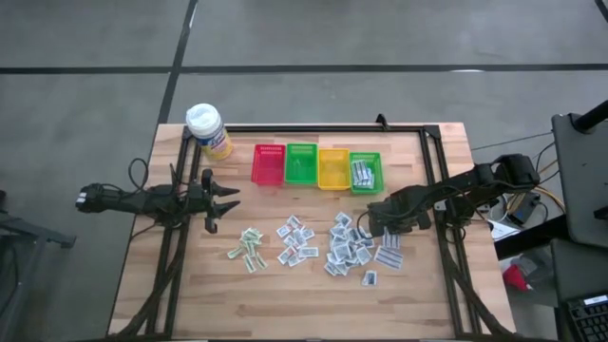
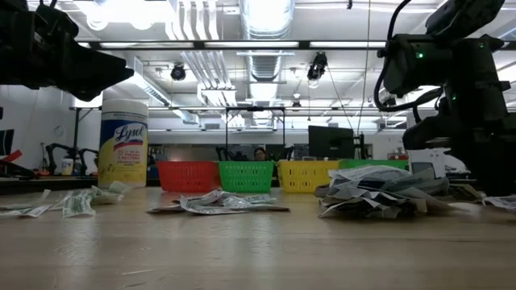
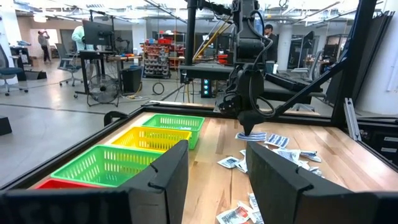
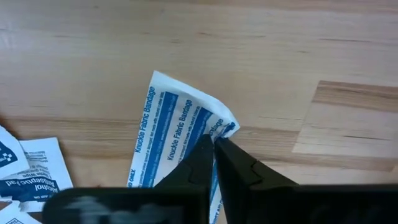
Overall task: Pick & Place First Aid Supplies
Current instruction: Put the blue bandage into the right green bin
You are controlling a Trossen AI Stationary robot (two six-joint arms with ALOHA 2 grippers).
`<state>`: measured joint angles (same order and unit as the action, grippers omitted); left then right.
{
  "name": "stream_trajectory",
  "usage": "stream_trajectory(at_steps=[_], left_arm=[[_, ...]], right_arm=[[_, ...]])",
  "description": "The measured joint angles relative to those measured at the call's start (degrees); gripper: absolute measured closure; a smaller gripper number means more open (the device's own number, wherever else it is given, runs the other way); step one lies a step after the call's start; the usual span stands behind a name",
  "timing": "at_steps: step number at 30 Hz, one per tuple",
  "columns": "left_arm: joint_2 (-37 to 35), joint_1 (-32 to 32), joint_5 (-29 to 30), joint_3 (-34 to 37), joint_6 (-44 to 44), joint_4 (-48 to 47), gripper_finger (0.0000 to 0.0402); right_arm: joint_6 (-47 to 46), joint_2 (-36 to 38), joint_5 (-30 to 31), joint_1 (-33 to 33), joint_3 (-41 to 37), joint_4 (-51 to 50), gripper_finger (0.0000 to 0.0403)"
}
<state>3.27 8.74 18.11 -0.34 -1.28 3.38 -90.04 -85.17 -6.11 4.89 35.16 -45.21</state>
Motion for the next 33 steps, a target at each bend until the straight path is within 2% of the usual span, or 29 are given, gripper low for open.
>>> stream_trajectory(at_steps=[4, 14, 24, 33], left_arm=[[0.00, 0.00, 0.00, 0.00, 0.00, 0.00, 0.0243], [0.00, -0.01, -0.02, 0.00, 0.00, -0.01, 0.0243], [0.00, -0.01, -0.02, 0.00, 0.00, -0.02, 0.0243], [0.00, 0.01, -0.02, 0.00, 0.00, -0.02, 0.0243]], right_arm=[[0.00, 1.55, 0.51, 0.00, 0.24, -1.73, 0.0394], [-1.09, 5.31, 6.35, -0.11, -0.21, -4.15, 0.0395], [-1.07, 8.39, 5.31, -0.07, -0.18, -6.96, 0.0395], [-1.37, 15.80, 5.05, -0.04, -0.05, -7.32, 0.0395]])
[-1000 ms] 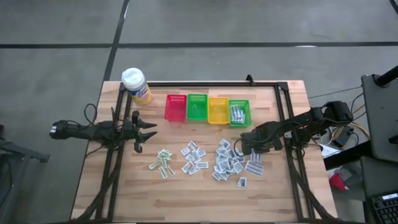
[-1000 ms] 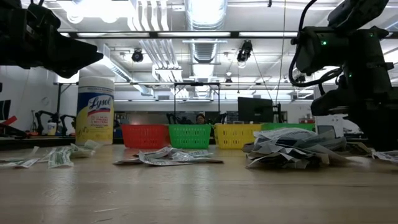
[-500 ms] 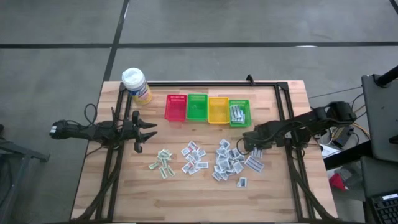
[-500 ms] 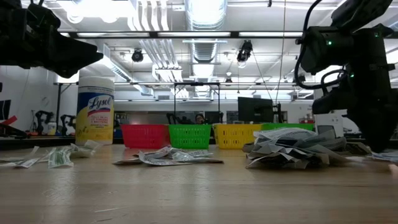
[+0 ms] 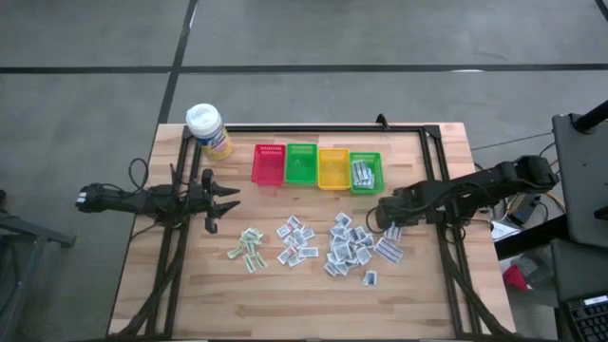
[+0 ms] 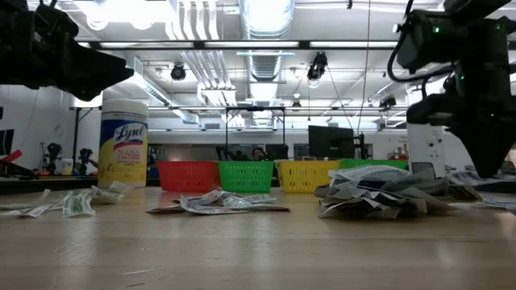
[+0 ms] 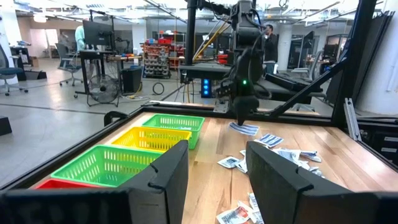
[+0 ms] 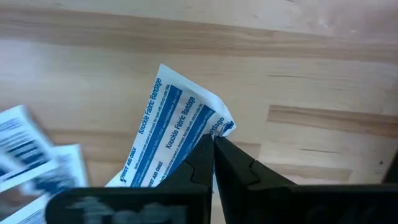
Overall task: Pick & Place First Aid Supplies
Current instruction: Put the blue bandage into the right green bin
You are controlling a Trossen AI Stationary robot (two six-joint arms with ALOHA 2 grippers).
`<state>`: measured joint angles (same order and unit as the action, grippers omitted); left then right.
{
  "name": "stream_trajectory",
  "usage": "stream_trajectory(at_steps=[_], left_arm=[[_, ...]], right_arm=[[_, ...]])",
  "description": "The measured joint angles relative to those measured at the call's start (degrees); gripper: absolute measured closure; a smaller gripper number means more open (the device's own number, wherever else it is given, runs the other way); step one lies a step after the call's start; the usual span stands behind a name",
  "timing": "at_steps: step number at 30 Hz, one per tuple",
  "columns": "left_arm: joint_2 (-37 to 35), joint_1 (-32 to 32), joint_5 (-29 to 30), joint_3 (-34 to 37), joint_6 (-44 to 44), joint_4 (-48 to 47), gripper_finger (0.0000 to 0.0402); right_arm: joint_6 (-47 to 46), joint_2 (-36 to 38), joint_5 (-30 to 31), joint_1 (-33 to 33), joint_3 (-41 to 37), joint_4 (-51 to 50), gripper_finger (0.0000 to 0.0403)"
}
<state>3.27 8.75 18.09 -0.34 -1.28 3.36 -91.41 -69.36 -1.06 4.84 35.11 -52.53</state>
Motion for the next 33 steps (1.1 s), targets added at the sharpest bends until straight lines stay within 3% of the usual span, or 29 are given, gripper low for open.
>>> stream_trajectory(at_steps=[8, 16, 26, 33], left_arm=[[0.00, -0.01, 0.02, 0.00, -0.01, 0.00, 0.0243], [0.00, -0.01, 0.02, 0.00, -0.02, 0.00, 0.0243], [-0.02, -0.01, 0.02, 0.00, -0.02, 0.00, 0.0243], [-0.02, -0.01, 0.02, 0.00, -0.02, 0.00, 0.0243]], right_arm=[[2.31, 8.76, 1.31, 0.02, 0.03, 0.39, 0.0394], [15.50, 18.25, 1.41, 0.02, 0.06, 7.69, 0.0394], [46.35, 26.41, 1.73, 0.02, -1.67, 35.20, 0.0394], [58.70, 30.10, 1.39, 0.02, -4.37, 52.32, 0.0394]])
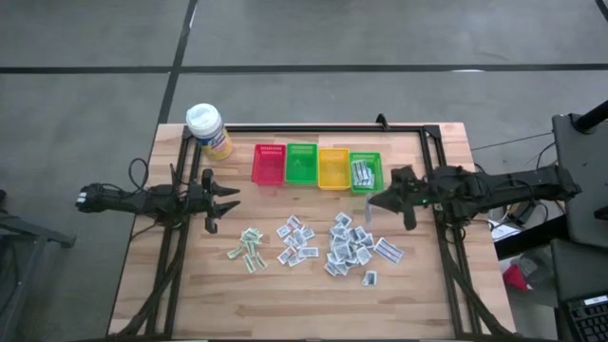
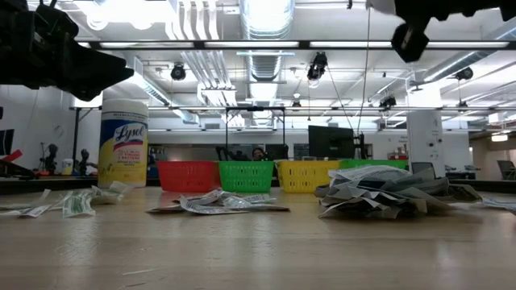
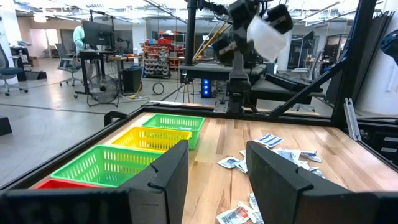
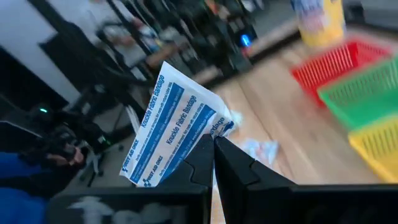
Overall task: Pick & Place First Aid Supplies
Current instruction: Put the blue bandage into the right green bin
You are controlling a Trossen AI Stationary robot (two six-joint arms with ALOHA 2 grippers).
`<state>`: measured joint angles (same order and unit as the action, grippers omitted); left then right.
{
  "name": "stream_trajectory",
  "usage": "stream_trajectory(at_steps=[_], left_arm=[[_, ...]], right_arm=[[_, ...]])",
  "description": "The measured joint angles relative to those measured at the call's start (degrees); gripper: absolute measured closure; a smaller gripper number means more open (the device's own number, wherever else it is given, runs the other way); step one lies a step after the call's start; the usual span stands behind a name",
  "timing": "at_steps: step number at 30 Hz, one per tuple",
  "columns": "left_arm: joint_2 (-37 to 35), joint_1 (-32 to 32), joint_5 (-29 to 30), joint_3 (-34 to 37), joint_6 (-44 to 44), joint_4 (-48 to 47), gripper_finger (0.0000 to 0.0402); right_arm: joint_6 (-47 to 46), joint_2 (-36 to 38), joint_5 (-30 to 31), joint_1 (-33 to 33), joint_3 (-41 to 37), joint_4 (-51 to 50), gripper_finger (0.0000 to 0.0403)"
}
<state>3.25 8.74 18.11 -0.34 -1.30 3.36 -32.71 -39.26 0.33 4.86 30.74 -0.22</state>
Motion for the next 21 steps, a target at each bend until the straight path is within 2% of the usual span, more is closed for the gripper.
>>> stream_trajectory(at_steps=[12, 21], left_arm=[[0.02, 0.00, 0.00, 0.00, 0.00, 0.00, 0.0243], [0.02, 0.00, 0.00, 0.00, 0.00, 0.00, 0.0243]], right_arm=[[5.92, 3.80, -2.75, -0.02, -3.32, 9.58, 0.0394], [3.45, 0.71, 16.51, -0.02, -3.32, 9.41, 0.0394]])
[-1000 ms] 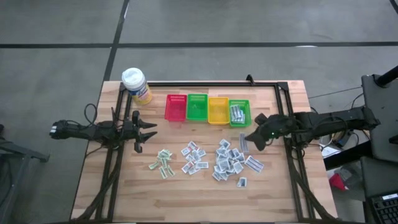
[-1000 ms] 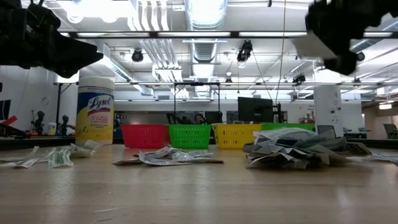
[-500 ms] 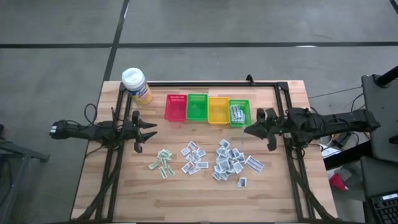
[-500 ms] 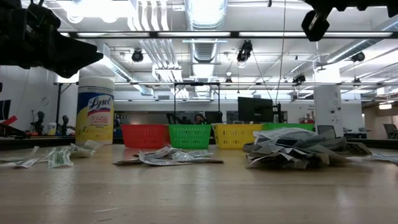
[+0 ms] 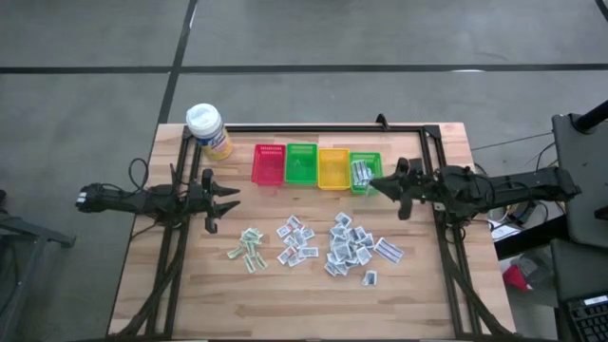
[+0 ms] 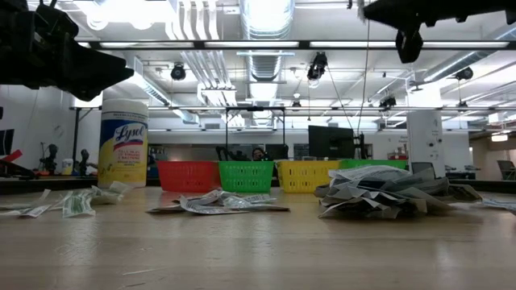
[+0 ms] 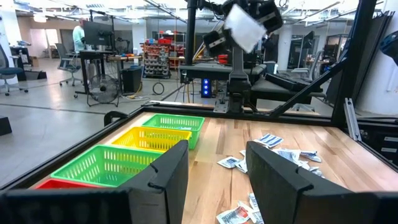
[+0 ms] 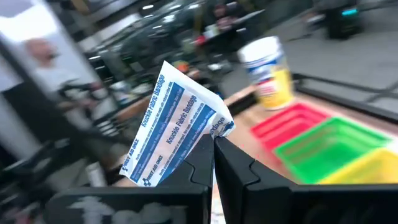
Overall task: Pick & Place First Aid Supplies
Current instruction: Put the blue bandage into the right green bin
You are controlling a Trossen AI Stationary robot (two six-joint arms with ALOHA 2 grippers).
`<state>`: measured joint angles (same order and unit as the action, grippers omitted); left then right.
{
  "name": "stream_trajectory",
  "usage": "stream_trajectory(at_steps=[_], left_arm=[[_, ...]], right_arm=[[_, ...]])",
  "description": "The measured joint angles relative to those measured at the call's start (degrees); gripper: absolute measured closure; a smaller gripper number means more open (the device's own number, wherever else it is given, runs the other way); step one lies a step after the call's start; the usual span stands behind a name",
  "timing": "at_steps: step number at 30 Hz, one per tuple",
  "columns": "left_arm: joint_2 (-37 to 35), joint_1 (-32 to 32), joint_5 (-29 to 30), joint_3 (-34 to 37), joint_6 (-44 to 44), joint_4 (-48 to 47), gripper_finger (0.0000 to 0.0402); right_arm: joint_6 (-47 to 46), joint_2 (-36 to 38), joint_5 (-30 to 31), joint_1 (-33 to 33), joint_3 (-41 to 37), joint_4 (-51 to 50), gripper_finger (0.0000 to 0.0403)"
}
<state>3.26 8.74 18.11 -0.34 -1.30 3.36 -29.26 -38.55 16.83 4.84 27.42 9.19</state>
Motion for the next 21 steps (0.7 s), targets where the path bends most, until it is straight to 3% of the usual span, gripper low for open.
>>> stream_trajectory(at_steps=[9, 21], left_arm=[[0.01, -0.01, 0.00, 0.00, 0.00, 0.00, 0.0243], [0.00, -0.01, 0.00, 0.00, 0.00, 0.01, 0.0243]], right_arm=[[1.40, -4.21, 16.17, 0.00, 0.15, 0.04, 0.0394], [3.19, -5.79, 28.74, -0.02, 0.20, -0.05, 0.0394]])
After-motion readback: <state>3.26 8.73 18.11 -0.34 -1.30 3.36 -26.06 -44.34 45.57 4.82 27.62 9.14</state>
